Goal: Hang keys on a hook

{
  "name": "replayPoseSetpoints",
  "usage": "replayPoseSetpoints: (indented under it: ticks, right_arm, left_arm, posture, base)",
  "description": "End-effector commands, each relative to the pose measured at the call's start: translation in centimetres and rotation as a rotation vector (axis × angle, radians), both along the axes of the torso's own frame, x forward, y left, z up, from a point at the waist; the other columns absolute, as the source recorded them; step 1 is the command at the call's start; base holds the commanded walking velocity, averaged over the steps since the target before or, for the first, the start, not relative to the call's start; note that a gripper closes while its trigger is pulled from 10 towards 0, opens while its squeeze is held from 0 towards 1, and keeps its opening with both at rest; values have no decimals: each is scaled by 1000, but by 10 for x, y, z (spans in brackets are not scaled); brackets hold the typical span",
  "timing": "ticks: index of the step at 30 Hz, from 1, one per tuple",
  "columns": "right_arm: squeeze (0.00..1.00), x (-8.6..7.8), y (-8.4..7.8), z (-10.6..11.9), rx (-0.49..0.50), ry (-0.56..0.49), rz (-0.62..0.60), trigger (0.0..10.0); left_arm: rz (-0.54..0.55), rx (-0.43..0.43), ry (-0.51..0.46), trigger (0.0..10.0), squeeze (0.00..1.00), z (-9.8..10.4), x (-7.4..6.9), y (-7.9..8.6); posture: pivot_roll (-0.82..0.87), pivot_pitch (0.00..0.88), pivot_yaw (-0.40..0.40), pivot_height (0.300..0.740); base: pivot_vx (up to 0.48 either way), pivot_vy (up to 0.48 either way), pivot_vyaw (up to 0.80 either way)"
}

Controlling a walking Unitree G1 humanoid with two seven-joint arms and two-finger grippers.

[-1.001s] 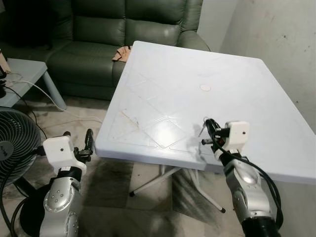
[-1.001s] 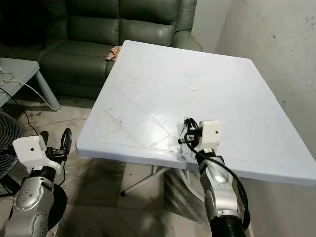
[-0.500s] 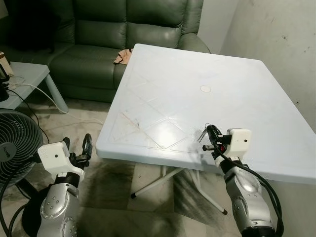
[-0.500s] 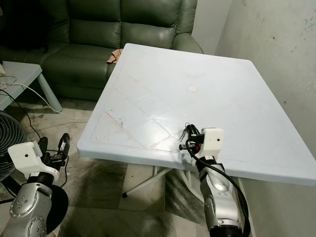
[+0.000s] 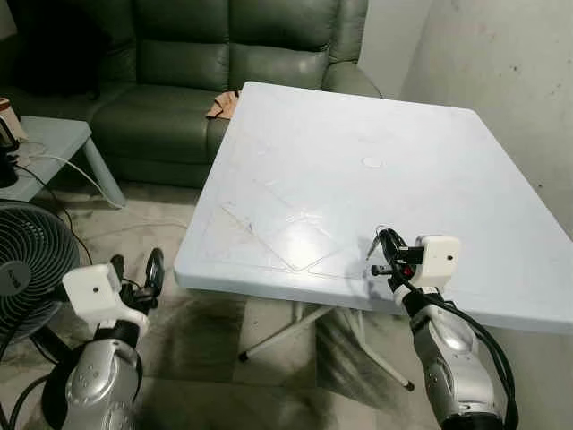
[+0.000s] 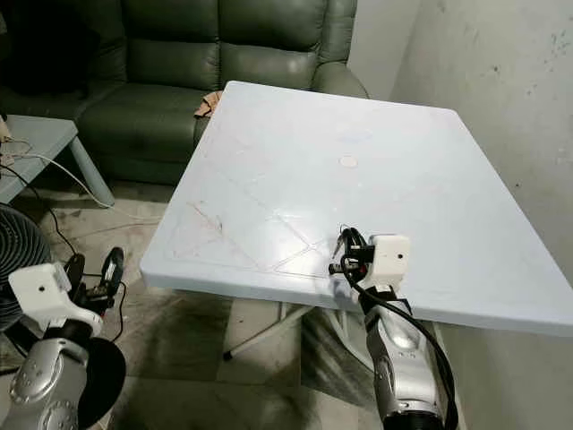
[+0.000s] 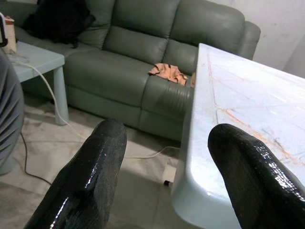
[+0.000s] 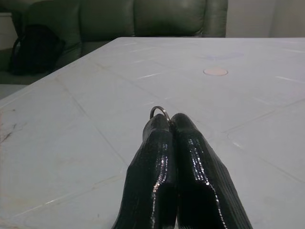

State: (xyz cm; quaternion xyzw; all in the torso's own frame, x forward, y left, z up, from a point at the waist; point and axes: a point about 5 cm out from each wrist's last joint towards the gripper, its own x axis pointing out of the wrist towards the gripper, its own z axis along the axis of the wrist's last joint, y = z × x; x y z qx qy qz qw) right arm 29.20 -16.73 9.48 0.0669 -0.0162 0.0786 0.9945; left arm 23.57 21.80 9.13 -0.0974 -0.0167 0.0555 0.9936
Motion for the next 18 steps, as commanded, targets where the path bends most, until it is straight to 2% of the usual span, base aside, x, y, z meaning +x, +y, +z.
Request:
replayPoseSetpoints:
  ticks: [1, 10, 18]
  right_arm:
    - [0, 1, -2, 1, 7, -3, -11, 10000]
    - [0, 0, 0, 5, 13, -20, -19, 10000]
    - [0, -1, 1, 3, 8, -12, -11, 10000]
  left_arm:
    - [-5, 0, -16, 10000, 0, 4, 1, 2]
    - [-43, 8, -28, 10000, 0, 9, 12, 1]
    - [-42, 10, -31, 10000, 0, 9, 13, 0]
  posture:
    - [-69, 0, -22, 732]
    - [-102, 0, 3, 732]
    - [-94, 0, -8, 732]
  base:
    - [0, 0, 0]
    - [0, 0, 0]
    - [0, 0, 0]
